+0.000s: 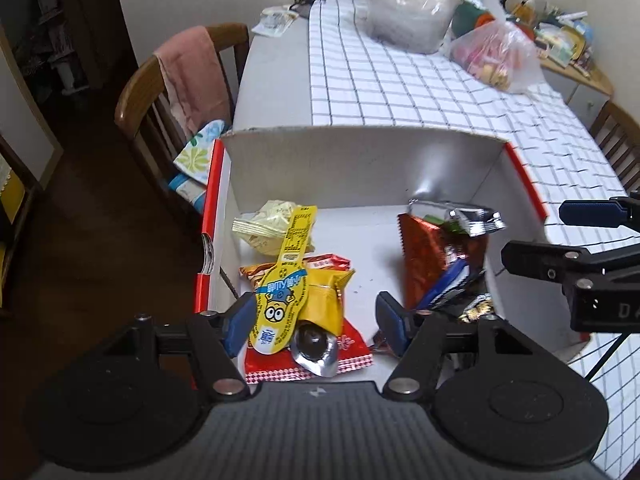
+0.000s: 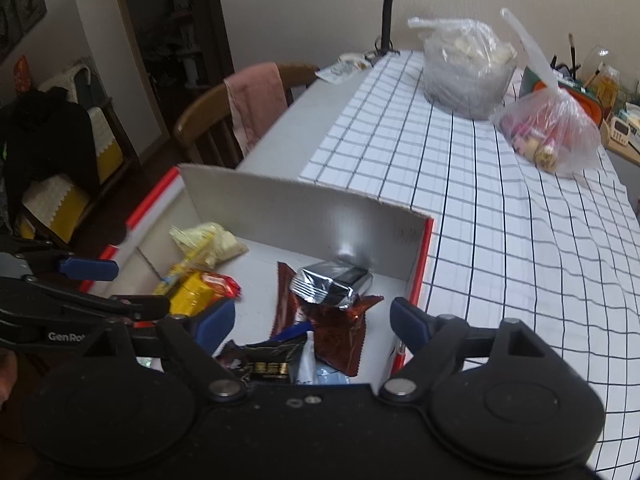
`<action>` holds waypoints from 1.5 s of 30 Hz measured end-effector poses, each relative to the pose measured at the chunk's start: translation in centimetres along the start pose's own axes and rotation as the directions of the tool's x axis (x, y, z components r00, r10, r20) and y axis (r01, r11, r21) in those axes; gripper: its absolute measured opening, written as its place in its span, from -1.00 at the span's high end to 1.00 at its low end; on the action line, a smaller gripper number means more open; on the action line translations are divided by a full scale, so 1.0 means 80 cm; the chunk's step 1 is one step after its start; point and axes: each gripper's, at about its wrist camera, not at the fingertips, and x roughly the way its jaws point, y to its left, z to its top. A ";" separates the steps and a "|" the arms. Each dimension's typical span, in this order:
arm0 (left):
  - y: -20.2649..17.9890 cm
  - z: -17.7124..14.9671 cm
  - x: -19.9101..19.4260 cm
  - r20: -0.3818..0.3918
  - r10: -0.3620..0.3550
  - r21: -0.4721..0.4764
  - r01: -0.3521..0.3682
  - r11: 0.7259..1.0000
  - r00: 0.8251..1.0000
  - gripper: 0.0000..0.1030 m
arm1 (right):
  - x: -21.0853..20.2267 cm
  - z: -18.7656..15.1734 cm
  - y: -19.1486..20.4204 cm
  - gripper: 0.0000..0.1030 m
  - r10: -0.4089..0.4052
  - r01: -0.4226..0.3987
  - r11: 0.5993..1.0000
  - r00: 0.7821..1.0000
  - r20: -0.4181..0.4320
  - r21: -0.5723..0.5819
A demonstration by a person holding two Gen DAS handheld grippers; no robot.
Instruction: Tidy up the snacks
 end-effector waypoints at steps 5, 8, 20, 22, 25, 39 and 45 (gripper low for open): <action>-0.006 -0.005 -0.024 0.043 -0.028 0.000 0.028 1.000 0.999 -0.50 | -0.030 0.001 0.007 -0.78 0.023 -0.023 1.000 0.999 0.048 -0.009; -0.010 -0.007 -0.039 0.072 -0.043 0.004 0.043 0.999 0.996 -0.55 | -0.048 0.000 0.011 -0.98 0.032 -0.031 0.999 0.996 0.084 -0.014; -0.016 -0.023 -0.087 0.146 -0.100 0.001 0.101 0.995 0.984 -0.85 | -0.100 -0.018 0.005 -1.00 0.054 -0.058 0.998 0.986 0.160 0.023; -0.016 -0.026 -0.094 0.156 -0.106 0.000 0.108 0.994 0.982 -0.92 | -0.107 -0.022 0.003 -1.00 0.060 -0.067 0.997 0.983 0.172 0.036; -0.017 -0.032 -0.104 0.176 -0.104 -0.002 0.106 0.994 0.979 -0.93 | -0.116 -0.029 0.004 -1.00 0.066 -0.077 0.996 0.980 0.187 0.050; -0.014 -0.060 -0.144 0.235 -0.064 -0.027 0.073 0.997 0.970 -0.94 | -0.153 -0.064 0.022 -1.00 0.079 -0.105 0.991 0.960 0.270 0.083; -0.015 -0.073 -0.154 0.250 -0.052 -0.039 0.063 0.997 0.967 -0.94 | -0.155 -0.073 0.028 -1.00 0.054 -0.079 0.994 0.958 0.281 0.078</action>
